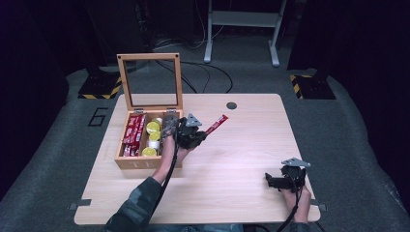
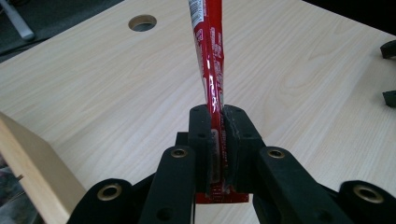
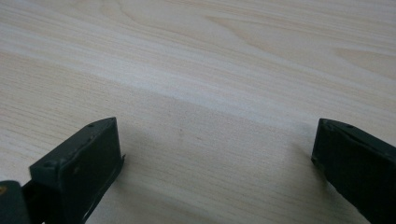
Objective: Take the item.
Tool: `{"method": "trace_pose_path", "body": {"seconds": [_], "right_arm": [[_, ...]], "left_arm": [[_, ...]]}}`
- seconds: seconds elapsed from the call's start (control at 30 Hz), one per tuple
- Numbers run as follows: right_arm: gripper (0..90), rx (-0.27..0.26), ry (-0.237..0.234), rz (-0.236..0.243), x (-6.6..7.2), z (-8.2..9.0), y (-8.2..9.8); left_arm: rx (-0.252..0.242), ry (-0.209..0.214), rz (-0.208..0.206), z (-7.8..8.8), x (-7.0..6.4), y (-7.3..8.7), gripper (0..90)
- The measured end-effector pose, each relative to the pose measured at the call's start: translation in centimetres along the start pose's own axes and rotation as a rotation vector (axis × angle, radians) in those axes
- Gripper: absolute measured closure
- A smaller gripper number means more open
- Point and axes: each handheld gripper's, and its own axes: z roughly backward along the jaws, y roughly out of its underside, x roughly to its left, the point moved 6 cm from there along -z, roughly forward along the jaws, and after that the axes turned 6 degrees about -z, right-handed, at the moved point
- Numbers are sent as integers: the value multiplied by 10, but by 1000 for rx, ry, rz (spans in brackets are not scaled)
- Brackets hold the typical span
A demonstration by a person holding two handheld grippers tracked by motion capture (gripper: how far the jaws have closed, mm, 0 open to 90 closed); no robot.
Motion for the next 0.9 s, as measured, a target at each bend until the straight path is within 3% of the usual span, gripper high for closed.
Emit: {"method": "trace_pose_path", "body": {"seconds": [0.47, 0.9], "right_arm": [[6, -1, -2, 2, 0, 0, 0], [6, -2, -2, 3, 0, 0, 0]], "left_arm": [[-6, 28, 5, -20, -16, -5, 813], [39, 69, -4, -49, -34, -3, 813]]}}
